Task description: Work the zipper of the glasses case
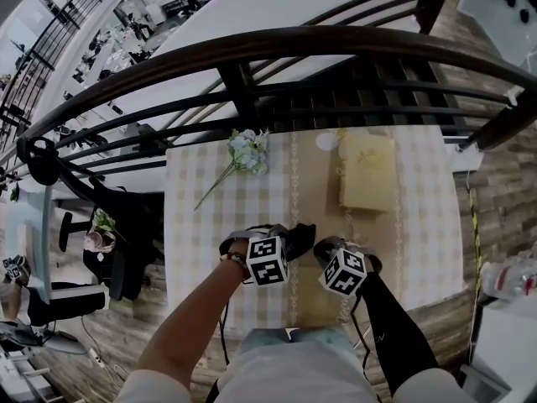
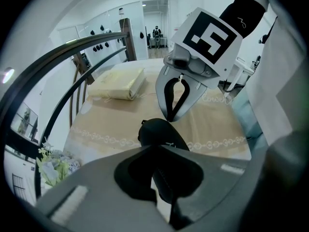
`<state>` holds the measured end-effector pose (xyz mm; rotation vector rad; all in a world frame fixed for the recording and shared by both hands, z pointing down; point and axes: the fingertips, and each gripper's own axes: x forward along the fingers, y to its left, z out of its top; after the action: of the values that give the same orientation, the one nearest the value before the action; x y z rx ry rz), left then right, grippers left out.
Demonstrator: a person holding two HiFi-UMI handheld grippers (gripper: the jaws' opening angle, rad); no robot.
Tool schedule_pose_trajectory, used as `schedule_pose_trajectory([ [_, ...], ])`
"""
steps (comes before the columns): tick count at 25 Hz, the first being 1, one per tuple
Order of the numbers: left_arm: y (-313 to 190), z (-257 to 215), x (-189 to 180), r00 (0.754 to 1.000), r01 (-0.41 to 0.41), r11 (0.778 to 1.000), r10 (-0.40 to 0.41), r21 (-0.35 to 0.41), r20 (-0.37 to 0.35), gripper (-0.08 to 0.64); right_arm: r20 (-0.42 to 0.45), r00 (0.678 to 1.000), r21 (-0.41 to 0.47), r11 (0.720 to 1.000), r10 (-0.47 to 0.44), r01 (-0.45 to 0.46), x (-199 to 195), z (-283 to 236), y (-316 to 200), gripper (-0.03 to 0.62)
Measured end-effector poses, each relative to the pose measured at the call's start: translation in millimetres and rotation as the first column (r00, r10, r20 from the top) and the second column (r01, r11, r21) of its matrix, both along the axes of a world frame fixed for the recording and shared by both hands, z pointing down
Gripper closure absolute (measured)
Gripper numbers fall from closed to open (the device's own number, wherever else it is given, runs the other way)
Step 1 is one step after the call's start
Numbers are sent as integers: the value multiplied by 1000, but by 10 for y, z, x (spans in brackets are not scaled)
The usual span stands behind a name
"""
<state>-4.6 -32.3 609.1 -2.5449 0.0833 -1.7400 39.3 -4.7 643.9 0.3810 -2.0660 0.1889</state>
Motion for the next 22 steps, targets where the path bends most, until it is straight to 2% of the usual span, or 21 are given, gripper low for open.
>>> schedule_pose_trajectory([
  [7,8,-18,16,1000,5,1000,-4,13,-12,558,21,1000,-18,1000,22,-22,-70,5,96,563],
  [11,26,-68,17,998,-64,996,64,69,3,555,17,999,-18,999,29,-29,-76,4,93,563],
  [14,26,-106,-36,997,-80,992,79,93,17,522,9,1000,-25,999,30,-30,-73,29,112,563],
  [19,182,-168,-205,994,-108,993,107,50,26,491,11,999,-28,999,43,-43,-67,39,130,563],
  [22,219,-167,-288,996,-85,996,84,40,16,477,10,999,-17,999,48,-48,-76,23,108,563],
])
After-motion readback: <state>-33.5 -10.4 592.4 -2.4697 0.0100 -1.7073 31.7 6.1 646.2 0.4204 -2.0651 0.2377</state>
